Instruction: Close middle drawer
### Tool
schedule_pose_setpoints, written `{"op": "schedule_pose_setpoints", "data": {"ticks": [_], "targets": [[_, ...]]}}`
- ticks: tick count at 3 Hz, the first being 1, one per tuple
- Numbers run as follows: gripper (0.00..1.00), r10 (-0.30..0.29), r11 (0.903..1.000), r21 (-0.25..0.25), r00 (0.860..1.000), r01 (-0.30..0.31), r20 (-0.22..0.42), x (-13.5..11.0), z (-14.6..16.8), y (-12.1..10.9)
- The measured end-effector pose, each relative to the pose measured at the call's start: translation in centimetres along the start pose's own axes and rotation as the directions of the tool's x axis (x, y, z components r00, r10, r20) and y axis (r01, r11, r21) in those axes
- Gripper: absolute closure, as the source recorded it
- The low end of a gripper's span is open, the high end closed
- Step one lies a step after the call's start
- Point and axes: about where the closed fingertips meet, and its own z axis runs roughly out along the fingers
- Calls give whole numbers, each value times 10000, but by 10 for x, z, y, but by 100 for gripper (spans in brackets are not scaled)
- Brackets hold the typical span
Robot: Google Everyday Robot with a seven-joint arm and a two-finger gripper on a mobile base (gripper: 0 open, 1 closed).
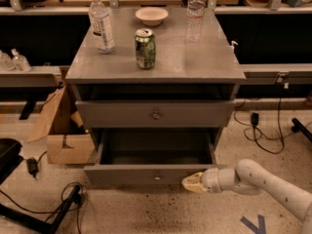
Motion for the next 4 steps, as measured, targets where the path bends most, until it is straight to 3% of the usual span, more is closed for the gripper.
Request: {"op": "schedule_pose_setpoints", "data": {"ticks": [1,2,3,4], "targets": [[100,-10,10000,-2,10000,10,61,-1,0,-6],[100,-45,10000,15,9998,45,187,-10,1,-30],[100,-45,10000,15,9998,45,186,-9,0,-28],[100,-73,10000,61,9996,71,265,-15,0,-44]]}}
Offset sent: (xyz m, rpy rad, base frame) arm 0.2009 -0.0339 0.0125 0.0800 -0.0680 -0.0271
